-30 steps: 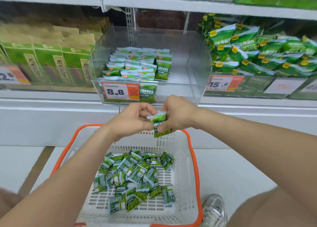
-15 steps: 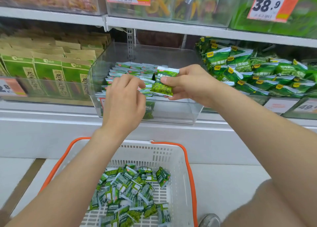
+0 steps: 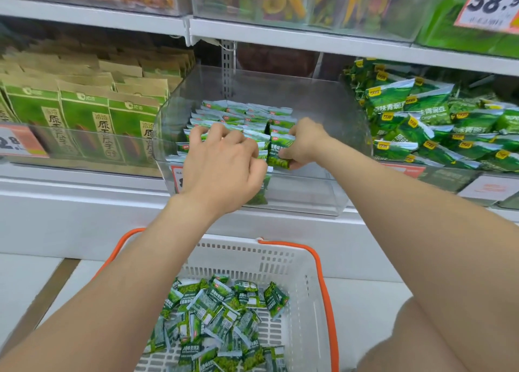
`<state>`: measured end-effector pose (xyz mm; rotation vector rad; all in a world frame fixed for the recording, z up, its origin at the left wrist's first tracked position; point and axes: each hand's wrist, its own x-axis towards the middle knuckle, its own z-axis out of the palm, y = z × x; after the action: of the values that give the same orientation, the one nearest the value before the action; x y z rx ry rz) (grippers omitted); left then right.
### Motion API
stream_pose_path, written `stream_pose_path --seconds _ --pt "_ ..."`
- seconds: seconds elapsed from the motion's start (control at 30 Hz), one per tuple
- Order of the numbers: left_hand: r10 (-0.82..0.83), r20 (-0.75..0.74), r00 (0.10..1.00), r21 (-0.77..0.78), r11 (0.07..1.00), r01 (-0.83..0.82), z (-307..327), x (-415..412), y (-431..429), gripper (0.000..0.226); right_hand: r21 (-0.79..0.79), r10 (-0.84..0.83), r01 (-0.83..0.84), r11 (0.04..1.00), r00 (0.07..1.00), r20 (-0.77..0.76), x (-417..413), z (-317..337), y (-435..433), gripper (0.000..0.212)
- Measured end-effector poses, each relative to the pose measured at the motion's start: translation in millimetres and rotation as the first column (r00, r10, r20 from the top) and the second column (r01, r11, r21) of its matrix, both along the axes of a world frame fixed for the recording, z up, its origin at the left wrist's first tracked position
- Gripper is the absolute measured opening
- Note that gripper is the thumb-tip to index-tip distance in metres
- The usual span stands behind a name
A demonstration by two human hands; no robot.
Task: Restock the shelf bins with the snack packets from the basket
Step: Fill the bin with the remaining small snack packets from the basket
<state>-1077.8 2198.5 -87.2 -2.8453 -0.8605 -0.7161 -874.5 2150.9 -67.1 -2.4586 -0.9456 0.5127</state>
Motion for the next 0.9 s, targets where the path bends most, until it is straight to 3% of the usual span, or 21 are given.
stream_pose_path --seconds 0.13,0.23,0.33,0.4,0.53,0.67,0.73,0.83,0.9 --pt "0.011 0.014 1.0 0.0 1.0 -0.011 -1 1 0 0.048 -0.034 0.044 -0.035 0.999 0.948 0.315 3 -4 18 0.054" --pt "0.012 0.006 1.0 -0.007 1.0 -0.012 -1 2 0 0.049 -0.048 0.053 -0.038 0.998 0.924 0.378 1 -3 19 0.052" --pt "-0.001 0.009 1.0 -0.018 1.0 0.001 -1 2 0 0.05 -0.079 -0.041 0.079 0.994 0.916 0.4 0 1 12 0.054" --pt "-0.018 0.027 0.999 -0.025 1.0 0.019 -2 1 1 0.049 -0.119 -0.067 0.115 0.986 0.935 0.347 -1 5 7 0.052" --pt "-0.052 0.089 0.995 -0.02 0.998 0.054 -4 0 4 0.044 -0.07 -0.071 0.075 0.995 0.996 0.06 -6 10 1 0.044" --pt "-0.089 0.193 0.977 0.006 0.996 0.089 -5 -3 5 0.034 -0.029 -0.061 0.06 0.998 0.998 -0.006 -12 15 -4 0.018" --pt "-0.117 0.254 0.96 0.062 0.993 0.104 -5 -4 3 0.025 0.013 -0.034 0.032 0.999 0.986 0.162 -18 18 -12 0.014" --pt "-0.227 0.378 0.897 0.19 0.968 0.165 -6 -8 -9 0.013 0.132 0.016 -0.097 0.986 0.859 0.511 -37 24 -32 0.02" --pt "-0.327 0.466 0.822 0.245 0.94 0.235 -13 -15 -22 0.009 0.215 0.109 -0.286 0.934 0.8 0.59 -54 34 -51 0.021"
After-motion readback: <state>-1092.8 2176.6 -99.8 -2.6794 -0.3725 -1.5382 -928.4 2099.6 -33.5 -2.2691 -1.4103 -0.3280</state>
